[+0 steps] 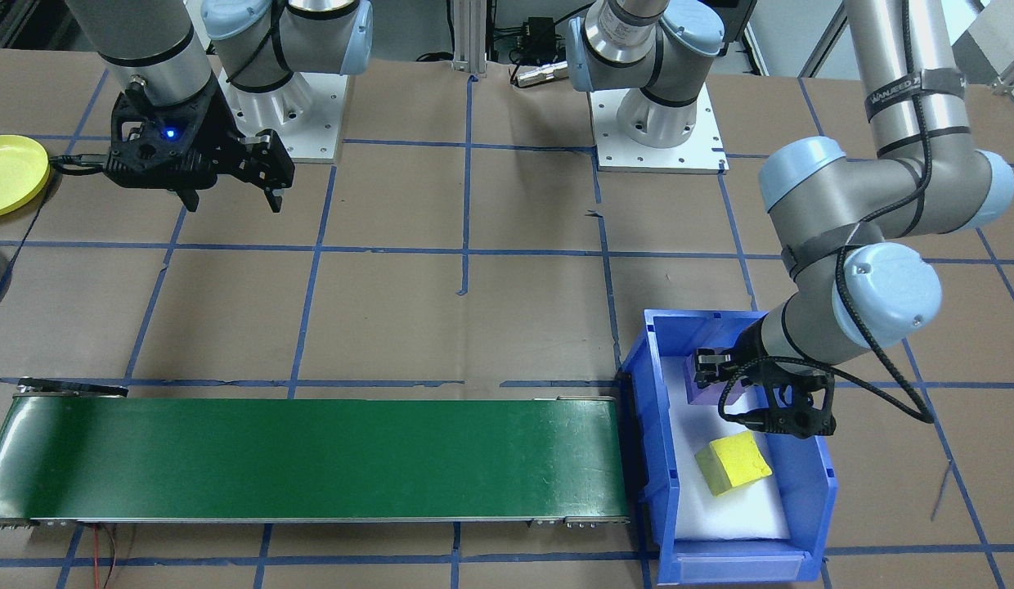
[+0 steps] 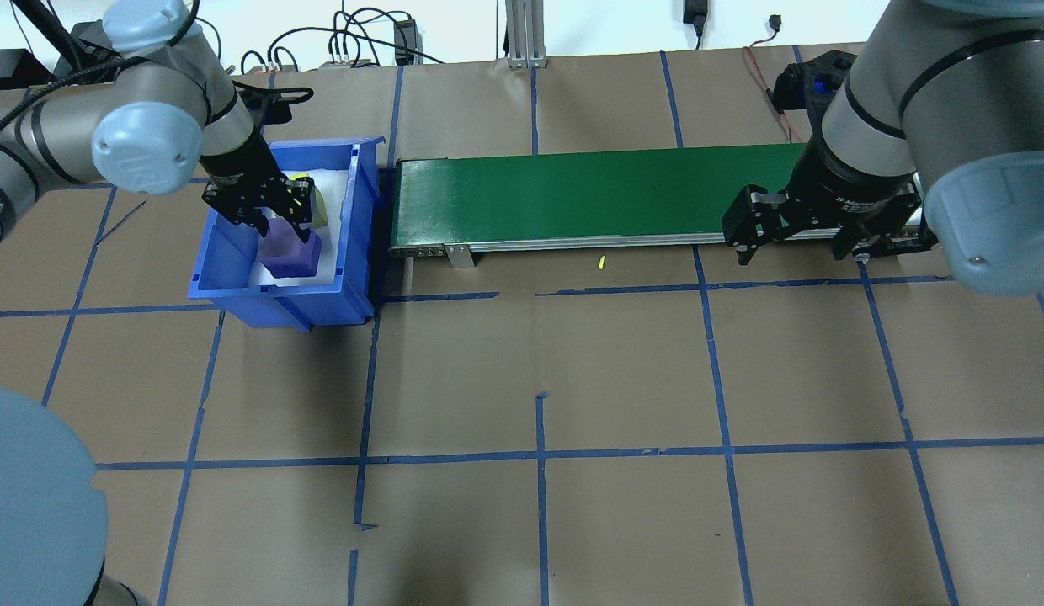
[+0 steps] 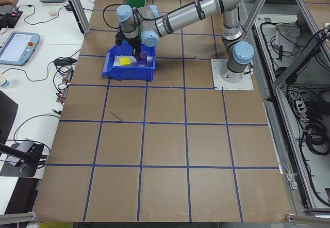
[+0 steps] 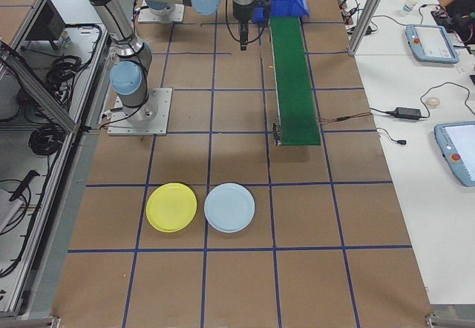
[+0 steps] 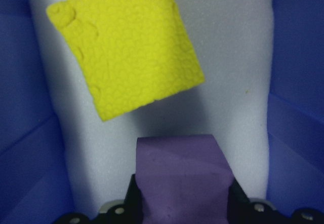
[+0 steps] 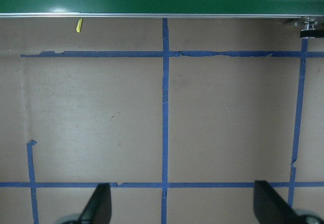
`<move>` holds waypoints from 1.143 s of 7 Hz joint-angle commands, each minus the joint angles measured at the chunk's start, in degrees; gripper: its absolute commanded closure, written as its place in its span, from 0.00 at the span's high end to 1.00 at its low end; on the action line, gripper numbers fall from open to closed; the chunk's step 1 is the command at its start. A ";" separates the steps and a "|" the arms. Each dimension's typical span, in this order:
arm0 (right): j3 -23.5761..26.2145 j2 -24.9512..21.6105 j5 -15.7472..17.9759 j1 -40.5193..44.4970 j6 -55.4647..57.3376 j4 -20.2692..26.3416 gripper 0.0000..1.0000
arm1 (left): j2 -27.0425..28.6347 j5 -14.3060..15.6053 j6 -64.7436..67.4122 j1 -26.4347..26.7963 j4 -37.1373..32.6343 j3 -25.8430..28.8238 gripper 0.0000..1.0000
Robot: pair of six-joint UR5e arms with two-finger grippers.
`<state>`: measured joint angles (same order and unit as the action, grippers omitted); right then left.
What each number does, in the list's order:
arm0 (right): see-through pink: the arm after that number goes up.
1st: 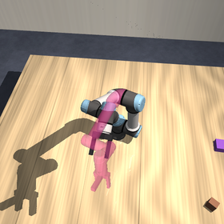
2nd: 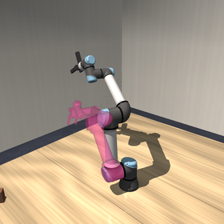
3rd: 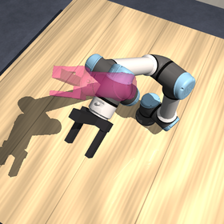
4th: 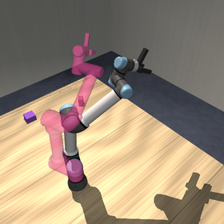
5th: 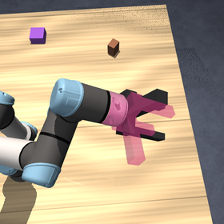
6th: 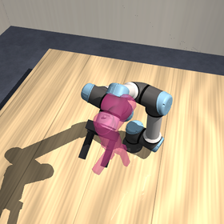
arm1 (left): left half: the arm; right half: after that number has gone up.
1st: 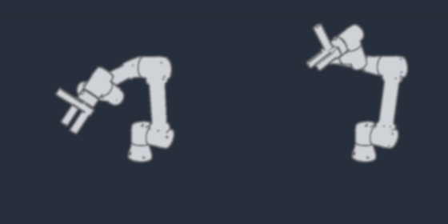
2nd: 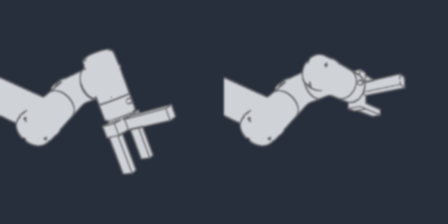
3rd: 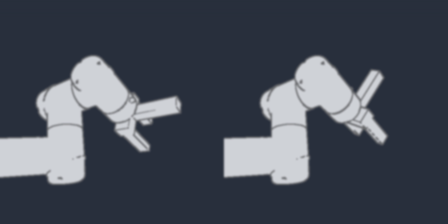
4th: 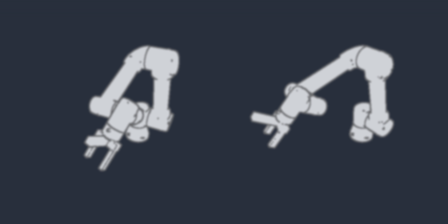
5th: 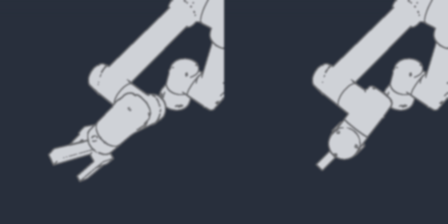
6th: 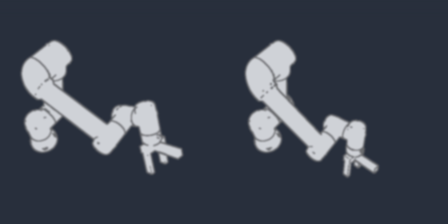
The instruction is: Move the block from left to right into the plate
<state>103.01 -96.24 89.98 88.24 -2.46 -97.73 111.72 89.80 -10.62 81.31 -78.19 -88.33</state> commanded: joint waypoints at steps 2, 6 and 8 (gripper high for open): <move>0.00 0.09 -0.16 -0.26 -0.88 0.08 1.00 | -5.19 -1.28 5.75 5.57 -4.71 6.67 0.27; 0.00 0.09 -0.95 -0.35 -0.88 0.26 1.00 | 6.46 -4.89 14.75 16.24 14.59 8.26 0.29; 0.17 0.09 -0.95 -0.26 -1.93 0.34 1.00 | 9.04 -4.72 14.84 16.77 15.26 7.03 0.48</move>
<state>103.08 -96.15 89.05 87.94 -3.75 -97.45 119.08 85.07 4.10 97.65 -64.04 -80.78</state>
